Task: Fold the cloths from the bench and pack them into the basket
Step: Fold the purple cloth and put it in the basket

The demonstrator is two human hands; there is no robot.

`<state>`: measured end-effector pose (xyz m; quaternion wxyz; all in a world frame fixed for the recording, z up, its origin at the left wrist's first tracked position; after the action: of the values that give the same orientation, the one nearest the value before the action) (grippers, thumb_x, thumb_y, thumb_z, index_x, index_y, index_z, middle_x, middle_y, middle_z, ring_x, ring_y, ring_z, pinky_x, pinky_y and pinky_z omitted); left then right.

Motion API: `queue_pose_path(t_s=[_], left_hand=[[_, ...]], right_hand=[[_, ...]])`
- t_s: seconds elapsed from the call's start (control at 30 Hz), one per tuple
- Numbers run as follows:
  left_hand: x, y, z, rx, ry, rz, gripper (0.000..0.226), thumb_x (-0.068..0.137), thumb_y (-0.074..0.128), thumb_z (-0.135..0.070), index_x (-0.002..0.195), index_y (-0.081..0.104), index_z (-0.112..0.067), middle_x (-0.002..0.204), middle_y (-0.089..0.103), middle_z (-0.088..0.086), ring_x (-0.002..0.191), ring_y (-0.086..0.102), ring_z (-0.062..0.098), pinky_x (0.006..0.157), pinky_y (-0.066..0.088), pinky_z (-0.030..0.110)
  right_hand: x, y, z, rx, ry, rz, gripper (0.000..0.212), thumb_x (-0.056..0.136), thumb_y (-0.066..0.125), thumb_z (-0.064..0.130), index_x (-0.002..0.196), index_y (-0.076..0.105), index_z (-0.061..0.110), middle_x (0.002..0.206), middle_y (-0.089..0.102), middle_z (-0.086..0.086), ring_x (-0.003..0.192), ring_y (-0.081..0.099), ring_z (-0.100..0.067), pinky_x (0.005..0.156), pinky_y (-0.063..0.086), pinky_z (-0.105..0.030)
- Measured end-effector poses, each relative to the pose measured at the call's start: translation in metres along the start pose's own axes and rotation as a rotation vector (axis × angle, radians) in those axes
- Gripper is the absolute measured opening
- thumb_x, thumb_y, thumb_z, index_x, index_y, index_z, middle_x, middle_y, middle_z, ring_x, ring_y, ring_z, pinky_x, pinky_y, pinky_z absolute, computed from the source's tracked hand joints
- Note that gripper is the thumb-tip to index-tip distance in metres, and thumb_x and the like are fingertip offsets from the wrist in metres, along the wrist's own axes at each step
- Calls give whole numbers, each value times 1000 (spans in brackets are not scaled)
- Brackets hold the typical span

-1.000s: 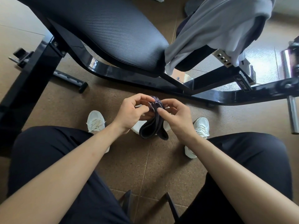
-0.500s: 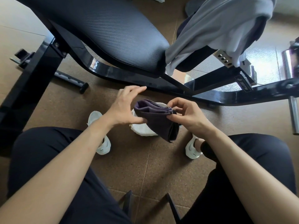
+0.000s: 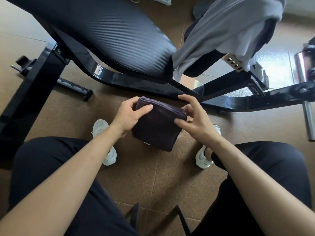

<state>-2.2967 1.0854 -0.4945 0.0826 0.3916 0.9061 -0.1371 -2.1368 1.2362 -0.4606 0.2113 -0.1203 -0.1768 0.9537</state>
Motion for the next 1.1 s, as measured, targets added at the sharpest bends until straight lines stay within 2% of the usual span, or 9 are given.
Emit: queue_pose_path(t_s=[0.13,0.27,0.43,0.53,0.63,0.77,0.9,1.0,1.1], left_hand=[[-2,2,-11,228,92,-74,19,88,77,-34,100,73,-20,92,75,-5,88,70,11,78,57,33],[-6,4,-18,464,180,-165,25,85,76,-44,97,73,-22,89,73,-8,83,66,11,75,54,31],[-14,14,-33,593,316,-169,32,85,75,-44,106,69,-21,102,69,-5,90,61,11,77,48,27],[-17,33,-31,521,318,50,46,79,81,-41,119,68,-23,111,67,-6,99,63,11,83,54,28],[-24,42,-33,486,317,131,58,79,85,-32,132,64,-20,123,69,-2,107,66,12,88,58,29],[-30,38,-40,333,322,117,43,82,83,-27,121,68,-18,115,73,-4,103,71,10,89,61,31],[-32,38,-41,355,385,107,31,81,83,-23,110,73,-17,110,74,-2,102,71,14,86,62,43],[-35,48,-45,396,480,180,36,79,82,-23,113,76,-12,116,68,1,109,66,16,90,60,41],[-37,55,-42,399,452,270,47,79,81,-28,123,72,-14,126,62,0,118,62,17,93,59,35]], right_hand=[[3,6,-10,-115,113,-58,25,89,75,31,113,71,23,95,73,7,89,69,-8,77,56,-26],[3,11,-29,-80,280,-107,12,86,76,34,89,76,22,81,75,3,81,73,-16,73,62,-41],[-3,22,-42,126,456,-134,24,75,78,40,79,74,17,82,76,-9,89,74,-32,76,61,-58],[-6,25,-45,238,515,-135,18,87,77,24,84,68,8,84,71,-17,85,73,-36,80,60,-60],[-8,25,-46,342,556,-132,13,93,71,15,93,64,5,83,67,-13,79,69,-26,76,62,-47],[-13,30,-45,581,623,-85,15,99,61,15,104,65,1,94,73,-15,89,75,-27,75,65,-41],[-16,34,-37,779,647,-44,19,99,60,23,105,71,9,91,76,-10,83,75,-24,74,62,-35],[-16,36,-35,723,602,5,37,92,69,31,119,66,7,109,73,-12,97,73,-25,83,61,-38],[-14,31,-36,627,569,-15,40,87,76,19,120,58,5,112,68,-13,103,71,-25,89,61,-41]])
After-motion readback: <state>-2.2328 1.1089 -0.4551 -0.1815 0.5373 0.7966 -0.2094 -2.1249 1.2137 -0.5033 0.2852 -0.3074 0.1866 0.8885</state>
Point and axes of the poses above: each hand's wrist, its own x-axis towards the middle knuckle, its own y-axis out of the palm, z = x × y, the point moved 10 cm from there along x, towards the middle knuckle
